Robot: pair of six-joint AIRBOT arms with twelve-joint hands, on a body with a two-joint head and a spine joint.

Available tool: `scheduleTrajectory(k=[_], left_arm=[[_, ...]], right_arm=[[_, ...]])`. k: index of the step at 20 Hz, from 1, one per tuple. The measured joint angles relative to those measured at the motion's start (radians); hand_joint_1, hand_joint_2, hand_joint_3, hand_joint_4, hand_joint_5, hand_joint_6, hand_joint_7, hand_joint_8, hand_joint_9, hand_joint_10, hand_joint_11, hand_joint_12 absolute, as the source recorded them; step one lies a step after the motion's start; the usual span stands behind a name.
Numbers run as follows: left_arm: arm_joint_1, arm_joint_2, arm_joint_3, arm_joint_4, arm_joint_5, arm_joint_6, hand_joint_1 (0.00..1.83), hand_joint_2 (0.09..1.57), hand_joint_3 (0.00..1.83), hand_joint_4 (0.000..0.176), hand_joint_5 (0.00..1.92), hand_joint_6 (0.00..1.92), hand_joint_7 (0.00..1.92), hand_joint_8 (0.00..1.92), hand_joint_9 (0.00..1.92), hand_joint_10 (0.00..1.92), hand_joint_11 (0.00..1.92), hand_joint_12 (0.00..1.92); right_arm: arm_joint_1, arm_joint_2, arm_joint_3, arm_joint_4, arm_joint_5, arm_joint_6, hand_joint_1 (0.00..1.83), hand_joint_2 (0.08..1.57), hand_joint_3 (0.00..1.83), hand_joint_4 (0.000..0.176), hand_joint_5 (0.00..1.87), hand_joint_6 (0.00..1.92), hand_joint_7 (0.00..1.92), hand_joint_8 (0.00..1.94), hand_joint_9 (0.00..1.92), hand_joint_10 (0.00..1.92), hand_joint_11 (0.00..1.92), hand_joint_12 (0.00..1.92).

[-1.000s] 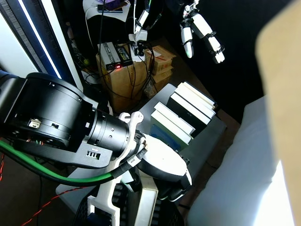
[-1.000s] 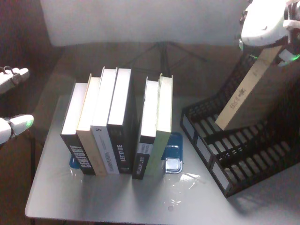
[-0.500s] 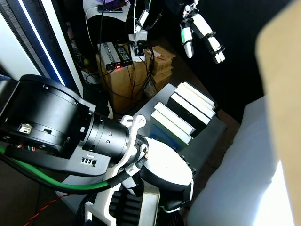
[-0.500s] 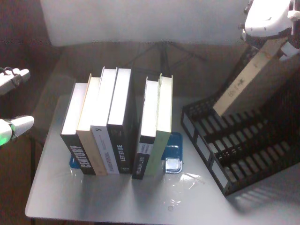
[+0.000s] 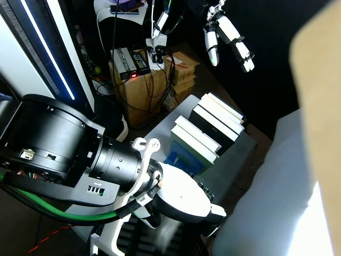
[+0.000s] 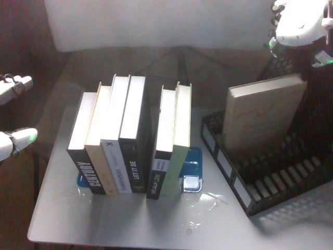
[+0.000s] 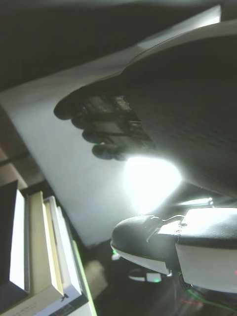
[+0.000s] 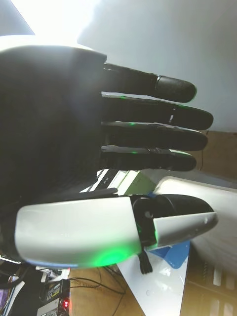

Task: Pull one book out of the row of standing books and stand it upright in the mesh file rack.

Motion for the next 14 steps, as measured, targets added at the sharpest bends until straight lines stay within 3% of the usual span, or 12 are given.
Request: scheduleTrajectory(k=[4, 9, 12, 14], left_arm=[[0.0, 0.0, 0.0, 0.0, -0.002, -0.003, 0.7, 1.31, 0.0, 0.0, 0.15, 0.0, 0.06, 0.0, 0.01, 0.0, 0.0, 0.36], [0.0, 0.0, 0.0, -0.001, -0.004, -0.005, 0.7, 1.3, 0.0, 0.0, 0.15, 0.0, 0.06, 0.0, 0.01, 0.0, 0.0, 0.29], [0.0, 0.0, -0.002, 0.0, -0.008, -0.007, 0.68, 1.31, 0.0, 0.0, 0.13, 0.0, 0.05, 0.0, 0.0, 0.0, 0.0, 0.22], [-0.001, 0.0, -0.011, 0.004, -0.01, -0.008, 0.63, 1.34, 0.0, 0.0, 0.11, 0.0, 0.02, 0.0, 0.0, 0.0, 0.0, 0.08]], right_arm=[[0.0, 0.005, -0.008, -0.001, 0.0, 0.0, 1.12, 1.11, 0.01, 0.0, 0.39, 0.46, 0.61, 0.0, 0.3, 1.05, 0.06, 1.85], [0.0, 0.03, -0.031, -0.002, -0.002, 0.039, 1.03, 1.2, 0.0, 0.0, 0.37, 0.14, 0.46, 0.0, 0.26, 0.69, 0.0, 1.71], [0.026, 0.078, -0.09, 0.006, 0.019, 0.065, 0.9, 1.25, 0.01, 0.0, 0.3, 0.07, 0.37, 0.0, 0.16, 0.67, 0.0, 1.67], [0.053, 0.127, -0.135, 0.048, -0.003, 0.066, 0.6, 1.35, 0.01, 0.0, 0.01, 0.0, 0.06, 0.0, 0.0, 0.26, 0.0, 1.03]])
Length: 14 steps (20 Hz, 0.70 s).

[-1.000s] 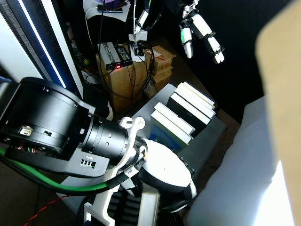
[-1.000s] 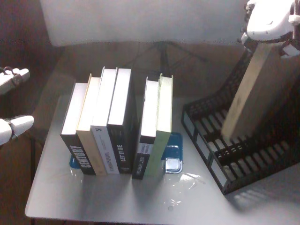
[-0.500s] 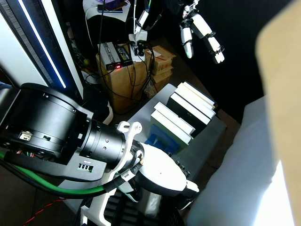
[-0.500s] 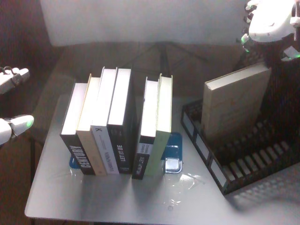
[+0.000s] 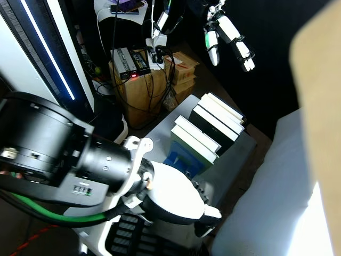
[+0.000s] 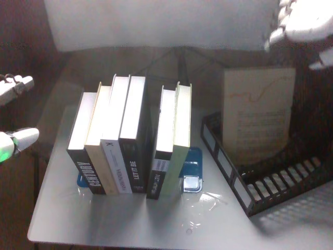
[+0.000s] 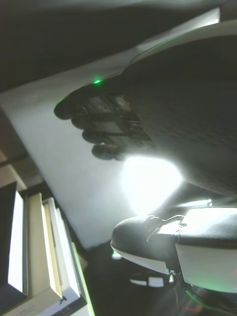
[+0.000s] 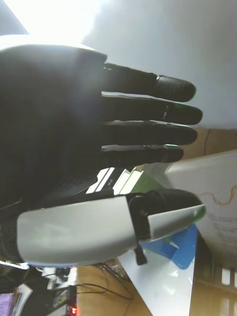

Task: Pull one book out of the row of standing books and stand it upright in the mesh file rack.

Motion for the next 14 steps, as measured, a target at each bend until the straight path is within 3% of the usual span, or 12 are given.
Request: scheduleTrajectory(k=[1, 2, 4, 5, 6, 8, 9, 10, 11, 12, 13, 14], left_arm=[[-0.007, 0.0, -0.004, 0.01, -0.002, 0.0, 0.62, 1.35, 0.0, 0.01, 0.07, 0.0, 0.0, 0.0, 0.0, 0.0, 0.0, 0.01], [-0.01, 0.001, -0.006, 0.013, -0.007, 0.0, 0.6, 1.35, 0.0, 0.013, 0.06, 0.0, 0.0, 0.0, 0.0, 0.0, 0.0, 0.0], [-0.017, 0.009, -0.015, 0.018, -0.019, 0.0, 0.59, 1.36, 0.0, 0.012, 0.05, 0.0, 0.0, 0.0, 0.0, 0.0, 0.0, 0.0], [-0.02, 0.014, -0.016, 0.032, -0.034, -0.001, 0.6, 1.36, 0.0, 0.02, 0.04, 0.0, 0.0, 0.0, 0.0, 0.0, 0.0, 0.0], [-0.02, 0.022, -0.026, 0.03, -0.049, -0.001, 0.61, 1.36, 0.0, 0.016, 0.04, 0.0, 0.0, 0.0, 0.0, 0.0, 0.0, 0.0], [-0.022, 0.03, -0.034, 0.035, -0.072, -0.002, 0.59, 1.35, 0.0, 0.02, 0.03, 0.0, 0.0, 0.0, 0.0, 0.0, 0.0, 0.0], [-0.023, 0.034, -0.039, 0.036, -0.076, -0.002, 0.63, 1.35, 0.0, 0.011, 0.03, 0.0, 0.0, 0.0, 0.0, 0.0, 0.0, 0.0], [-0.023, 0.04, -0.041, 0.051, -0.084, -0.002, 0.67, 1.35, 0.0, 0.004, 0.04, 0.0, 0.0, 0.0, 0.0, 0.0, 0.0, 0.0], [-0.024, 0.045, -0.047, 0.051, -0.091, -0.002, 0.66, 1.35, 0.0, 0.017, 0.02, 0.0, 0.0, 0.0, 0.0, 0.0, 0.0, 0.0], [-0.026, 0.05, -0.051, 0.055, -0.103, -0.003, 0.65, 1.34, 0.0, 0.034, 0.01, 0.0, 0.0, 0.0, 0.0, 0.0, 0.03, 0.01], [-0.029, 0.052, -0.052, 0.06, -0.117, -0.011, 0.64, 1.34, 0.0, 0.039, 0.01, 0.0, 0.0, 0.0, 0.0, 0.0, 0.06, 0.03], [-0.031, 0.059, -0.06, 0.066, -0.129, -0.021, 0.62, 1.34, 0.0, 0.067, 0.0, 0.0, 0.0, 0.0, 0.0, 0.0, 0.01, 0.24]], right_arm=[[0.006, 0.029, -0.024, 0.029, -0.032, 0.0, 0.4, 1.4, 0.0, 0.0, 0.0, 0.0, 0.0, 0.0, 0.0, 0.0, 0.0, 0.3], [0.006, 0.042, -0.039, 0.051, -0.037, -0.001, 0.41, 1.4, 0.0, 0.0, 0.0, 0.0, 0.0, 0.0, 0.0, 0.0, 0.0, 0.18], [0.005, 0.063, -0.064, 0.166, -0.023, -0.06, 0.35, 1.39, 0.0, 0.0, 0.0, 0.0, 0.0, 0.0, 0.0, 0.0, 0.0, 0.23], [0.005, 0.068, -0.07, 0.315, -0.016, -0.18, 0.42, 1.39, 0.0, 0.0, 0.0, 0.0, 0.0, 0.0, 0.0, 0.0, 0.0, 0.32], [0.005, 0.071, -0.072, 0.436, -0.013, -0.253, 0.44, 1.36, 0.0, 0.0, 0.0, 0.0, 0.0, 0.0, 0.0, 0.0, 0.0, 0.49], [-0.01, 0.078, -0.054, 0.907, 0.018, -0.57, 0.52, 1.35, 0.0, 0.0, 0.0, 0.0, 0.0, 0.0, 0.02, 0.01, 0.0, 0.72], [-0.031, 0.079, -0.04, 1.1, 0.031, -0.64, 0.44, 1.36, 0.0, 0.0, 0.0, 0.0, 0.0, 0.0, 0.07, 0.04, 0.0, 0.98], [-0.073, 0.082, -0.023, 1.362, 0.064, -0.791, 0.38, 1.36, 0.0, 0.014, 0.0, 0.0, 0.0, 0.0, 0.1, 0.05, 0.0, 1.07], [-0.106, 0.088, -0.016, 1.508, 0.092, -0.87, 0.37, 1.36, 0.0, 0.029, 0.0, 0.0, 0.0, 0.0, 0.06, 0.03, 0.0, 0.78], [-0.147, 0.103, -0.017, 1.643, 0.124, -0.932, 0.34, 1.39, 0.01, 0.011, 0.0, 0.0, 0.0, 0.0, 0.02, 0.01, 0.0, 0.46], [-0.186, 0.125, -0.029, 1.774, 0.152, -0.991, 0.4, 1.38, 0.0, 0.013, 0.0, 0.0, 0.0, 0.0, 0.01, 0.01, 0.0, 0.41], [-0.217, 0.149, -0.049, 1.878, 0.178, -1.037, 0.46, 1.36, 0.0, 0.0, 0.0, 0.0, 0.0, 0.0, 0.04, 0.02, 0.0, 0.55]])
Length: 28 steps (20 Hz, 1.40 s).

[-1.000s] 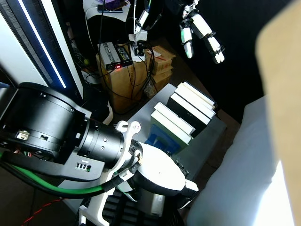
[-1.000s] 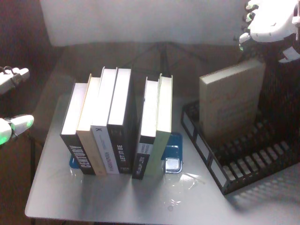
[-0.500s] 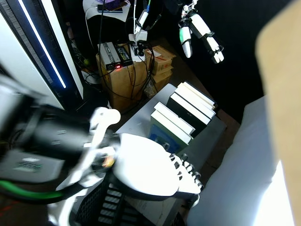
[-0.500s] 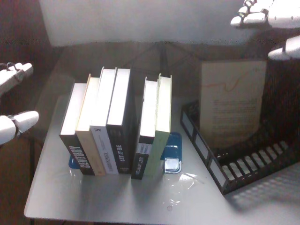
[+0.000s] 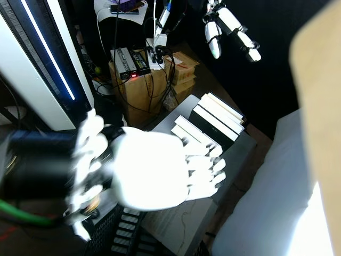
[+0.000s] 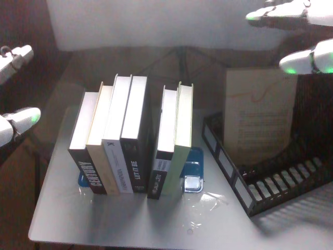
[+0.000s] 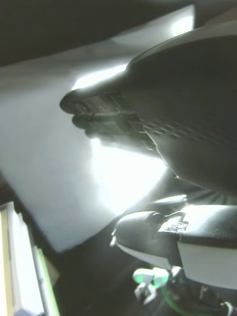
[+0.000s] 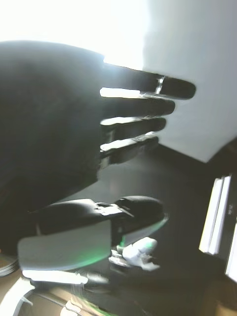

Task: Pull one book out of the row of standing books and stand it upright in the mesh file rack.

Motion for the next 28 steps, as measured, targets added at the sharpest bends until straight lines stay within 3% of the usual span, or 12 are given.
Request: scheduleTrajectory(k=[1, 2, 3, 4, 8, 10, 12, 13, 17, 21, 27, 28], left_arm=[[0.0, 0.011, -0.01, 0.021, -0.016, -0.007, 0.67, 1.35, 0.0, 0.029, 0.0, 0.0, 0.0, 0.0, 0.0, 0.0, 0.0, 0.27], [-0.002, 0.021, -0.018, 0.046, -0.04, -0.018, 0.65, 1.35, 0.0, 0.032, 0.0, 0.0, 0.0, 0.0, 0.0, 0.0, 0.0, 0.28], [-0.003, 0.024, -0.022, 0.061, -0.065, -0.031, 0.61, 1.36, 0.0, 0.058, 0.0, 0.0, 0.0, 0.0, 0.0, 0.0, 0.0, 0.16], [-0.003, 0.032, -0.032, 0.073, -0.09, -0.036, 0.62, 1.35, 0.0, 0.035, 0.0, 0.0, 0.0, 0.0, 0.0, 0.0, 0.0, 0.45], [-0.003, 0.044, -0.053, 0.105, -0.164, -0.039, 0.37, 1.36, 0.0, 0.101, 0.0, 0.0, 0.0, 0.0, 0.0, 0.0, 0.0, 0.21], [-0.002, 0.045, -0.058, 0.125, -0.186, -0.045, 0.29, 1.36, 0.0, 0.146, 0.0, 0.0, 0.0, 0.0, 0.0, 0.0, 0.0, 0.38], [-0.01, 0.047, -0.06, 0.134, -0.188, -0.047, 0.3, 1.34, 0.0, 0.133, 0.0, 0.0, 0.0, 0.0, 0.0, 0.0, 0.0, 0.23], [-0.017, 0.047, -0.06, 0.145, -0.19, -0.05, 0.3, 1.35, 0.0, 0.106, 0.0, 0.0, 0.0, 0.0, 0.0, 0.0, 0.0, 0.01], [-0.03, 0.038, -0.06, 0.179, -0.184, -0.062, 0.33, 1.33, 0.0, 0.083, 0.0, 0.0, 0.0, 0.0, 0.0, 0.0, 0.03, 0.02], [-0.042, 0.034, -0.06, 0.18, -0.182, -0.065, 0.38, 1.33, 0.0, 0.045, 0.0, 0.0, 0.0, 0.0, 0.0, 0.0, 0.0, 0.3], [-0.068, 0.009, -0.051, 0.211, -0.18, -0.077, 0.32, 1.34, 0.01, 0.069, 0.0, 0.0, 0.0, 0.0, 0.0, 0.0, 0.0, 0.24], [-0.068, 0.007, -0.051, 0.209, -0.18, -0.077, 0.34, 1.34, 0.0, 0.086, 0.0, 0.0, 0.0, 0.0, 0.0, 0.0, 0.0, 0.24]], right_arm=[[-0.034, 0.027, -0.029, 0.101, 0.038, -0.05, 0.45, 1.33, 0.0, 0.0, 0.0, 0.0, 0.0, 0.0, 0.07, 0.19, 0.0, 0.67], [-0.077, 0.055, -0.064, 0.201, 0.091, -0.105, 0.45, 1.32, 0.0, 0.0, 0.0, 0.0, 0.0, 0.0, 0.02, 0.47, 0.0, 0.67], [-0.114, 0.075, -0.095, 0.276, 0.131, -0.142, 0.47, 1.3, 0.0, 0.0, 0.0, 0.0, 0.0, 0.0, 0.0, 0.52, 0.0, 0.6], [-0.158, 0.095, -0.134, 0.35, 0.184, -0.184, 0.43, 1.3, 0.0, 0.0, 0.0, 0.0, 0.0, 0.0, 0.0, 0.55, 0.0, 0.72], [-0.262, 0.141, -0.222, 0.535, 0.351, -0.302, 0.42, 1.32, 0.0, 0.0, 0.0, 0.0, 0.0, 0.0, 0.0, 0.52, 0.0, 0.89], [-0.37, 0.147, -0.247, 0.652, 0.444, -0.346, 0.52, 1.31, 0.0, 0.009, 0.0, 0.0, 0.0, 0.0, 0.01, 0.32, 0.0, 0.36], [-0.45, 0.142, -0.26, 0.688, 0.473, -0.364, 0.5, 1.31, 0.0, 0.006, 0.0, 0.0, 0.0, 0.0, 0.01, 0.25, 0.0, 0.03], [-0.501, 0.137, -0.274, 0.74, 0.514, -0.37, 0.52, 1.32, 0.0, 0.005, 0.0, 0.0, 0.0, 0.0, 0.0, 0.2, 0.0, 0.0], [-0.532, 0.133, -0.284, 0.785, 0.569, -0.379, 0.56, 1.3, 0.0, 0.011, 0.0, 0.0, 0.0, 0.0, 0.0, 0.02, 0.0, 0.0], [-0.533, 0.117, -0.296, 0.773, 0.576, -0.394, 0.45, 1.34, 0.01, 0.0, 0.0, 0.0, 0.0, 0.0, 0.0, 0.0, 0.0, 0.0], [-0.558, 0.117, -0.306, 0.811, 0.613, -0.412, 0.38, 1.36, 0.02, 0.0, 0.0, 0.0, 0.0, 0.0, 0.0, 0.0, 0.0, 0.0], [-0.574, 0.118, -0.313, 0.819, 0.62, -0.415, 0.34, 1.35, 0.01, 0.0, 0.0, 0.0, 0.0, 0.0, 0.0, 0.0, 0.0, 0.0]])
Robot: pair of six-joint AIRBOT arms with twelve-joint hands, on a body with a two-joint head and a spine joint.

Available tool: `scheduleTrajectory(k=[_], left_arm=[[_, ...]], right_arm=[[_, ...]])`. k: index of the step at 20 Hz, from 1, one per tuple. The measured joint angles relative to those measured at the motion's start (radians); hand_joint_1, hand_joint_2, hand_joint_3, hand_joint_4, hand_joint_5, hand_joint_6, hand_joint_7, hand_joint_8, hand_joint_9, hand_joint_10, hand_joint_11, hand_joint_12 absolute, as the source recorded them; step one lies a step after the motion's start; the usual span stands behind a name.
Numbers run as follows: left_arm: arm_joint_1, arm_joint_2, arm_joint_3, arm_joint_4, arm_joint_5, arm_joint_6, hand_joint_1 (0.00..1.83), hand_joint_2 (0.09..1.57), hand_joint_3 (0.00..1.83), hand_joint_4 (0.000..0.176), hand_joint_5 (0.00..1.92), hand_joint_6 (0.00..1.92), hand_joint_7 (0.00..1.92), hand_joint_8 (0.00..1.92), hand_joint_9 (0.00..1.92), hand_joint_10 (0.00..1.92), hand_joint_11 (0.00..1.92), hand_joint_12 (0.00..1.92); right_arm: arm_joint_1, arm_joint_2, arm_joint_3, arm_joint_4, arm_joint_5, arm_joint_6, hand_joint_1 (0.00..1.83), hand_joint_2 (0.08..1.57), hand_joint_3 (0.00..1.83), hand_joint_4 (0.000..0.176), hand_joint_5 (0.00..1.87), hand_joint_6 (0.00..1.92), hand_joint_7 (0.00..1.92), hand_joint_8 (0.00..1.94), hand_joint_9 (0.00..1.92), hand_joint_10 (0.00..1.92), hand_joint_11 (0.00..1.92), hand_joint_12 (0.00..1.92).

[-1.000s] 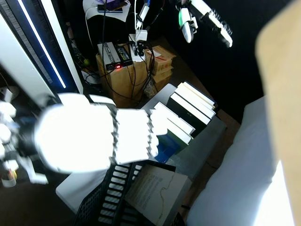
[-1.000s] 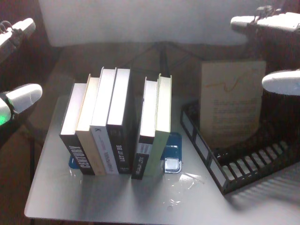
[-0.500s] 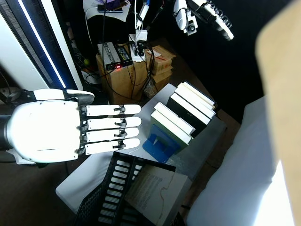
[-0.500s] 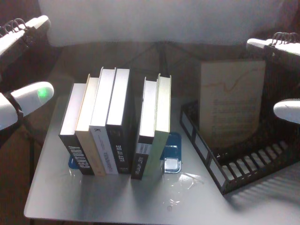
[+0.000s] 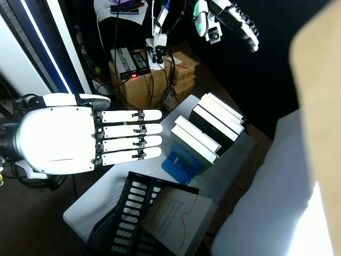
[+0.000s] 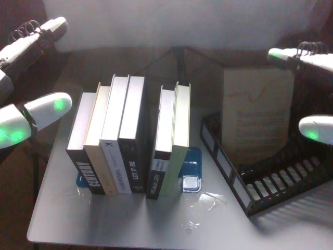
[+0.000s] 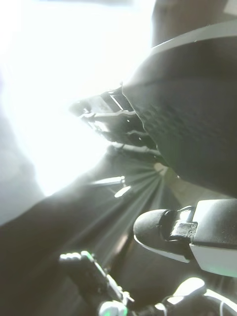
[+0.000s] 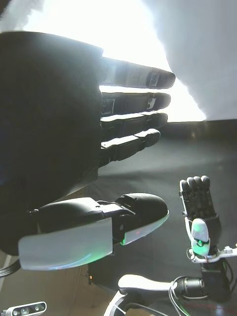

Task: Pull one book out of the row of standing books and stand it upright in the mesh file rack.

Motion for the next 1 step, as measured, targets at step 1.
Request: scheduleTrajectory(k=[1], left_arm=[[0.0, -0.004, 0.004, -0.005, -0.002, -0.003, 0.33, 1.34, 0.0, 0.1, 0.0, 0.0, 0.0, 0.0, 0.0, 0.0, 0.0, 0.44]], right_arm=[[-0.006, 0.001, -0.003, 0.006, 0.0, -0.002, 0.34, 1.35, 0.01, 0.0, 0.0, 0.0, 0.0, 0.0, 0.0, 0.0, 0.0, 0.0]])
